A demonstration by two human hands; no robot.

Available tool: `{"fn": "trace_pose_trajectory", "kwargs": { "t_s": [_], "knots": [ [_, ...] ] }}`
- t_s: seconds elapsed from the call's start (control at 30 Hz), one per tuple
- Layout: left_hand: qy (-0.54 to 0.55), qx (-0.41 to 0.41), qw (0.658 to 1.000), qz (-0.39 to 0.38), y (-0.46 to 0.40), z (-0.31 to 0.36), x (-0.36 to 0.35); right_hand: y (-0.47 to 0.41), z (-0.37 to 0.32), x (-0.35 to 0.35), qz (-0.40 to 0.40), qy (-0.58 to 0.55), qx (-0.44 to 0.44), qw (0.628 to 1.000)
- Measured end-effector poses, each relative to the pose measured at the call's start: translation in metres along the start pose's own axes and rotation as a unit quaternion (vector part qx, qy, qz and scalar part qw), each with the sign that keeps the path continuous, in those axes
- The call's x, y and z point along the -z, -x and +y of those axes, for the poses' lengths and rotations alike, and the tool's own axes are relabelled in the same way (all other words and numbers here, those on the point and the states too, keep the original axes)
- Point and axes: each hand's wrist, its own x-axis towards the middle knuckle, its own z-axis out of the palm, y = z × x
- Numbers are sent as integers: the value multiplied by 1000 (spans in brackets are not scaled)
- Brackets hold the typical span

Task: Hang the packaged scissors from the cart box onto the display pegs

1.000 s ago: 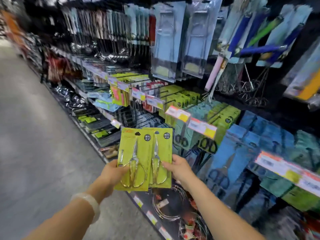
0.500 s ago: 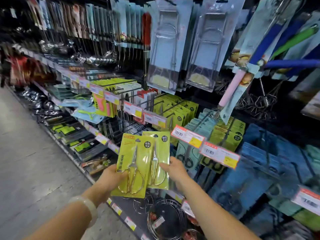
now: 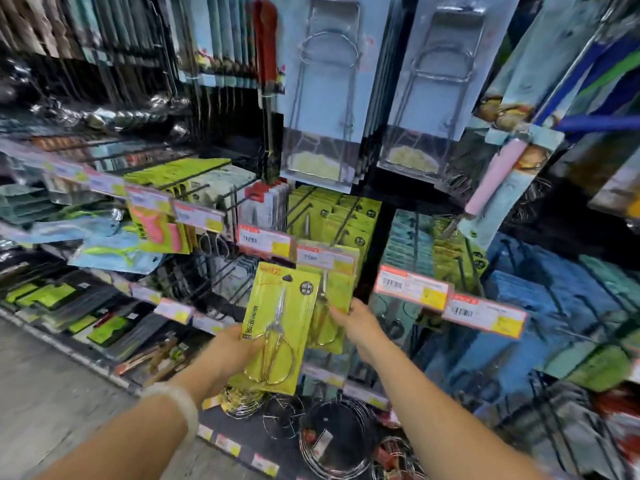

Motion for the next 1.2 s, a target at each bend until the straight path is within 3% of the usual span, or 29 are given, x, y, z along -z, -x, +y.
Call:
{"fn": "trace_pose_trajectory", "kwargs": {
  "t_s": [0.27,0.4,0.47,0.6,0.7,0.8,0.97,1.2],
  "knots": [
    [-70,-3,996,-58,-31,-22,23,-7,7,-13,92,-18,-25,995],
    [-78,-9,994,-76,-35,-19,23,-1,11,-13,151,49,-66,985],
    [-79,-3,994,-79,-37,-20,19,13,14,-14,111,12,-42,993],
    [-84,4,992,-97,-40,-22,2,37,27,-29,-51,-65,-50,995],
    [-84,-2,992,-97,-41,-22,-13,43,33,-41,0,-14,-36,999],
    [-87,-30,994,-63,-41,-18,-22,49,28,-40,60,-32,-26,997],
    [-137,-105,985,-18,-37,3,-30,46,9,-26,85,9,15,996],
    [-109,-141,984,6,-52,30,-30,26,-19,-13,111,10,63,992]
  ]
}}
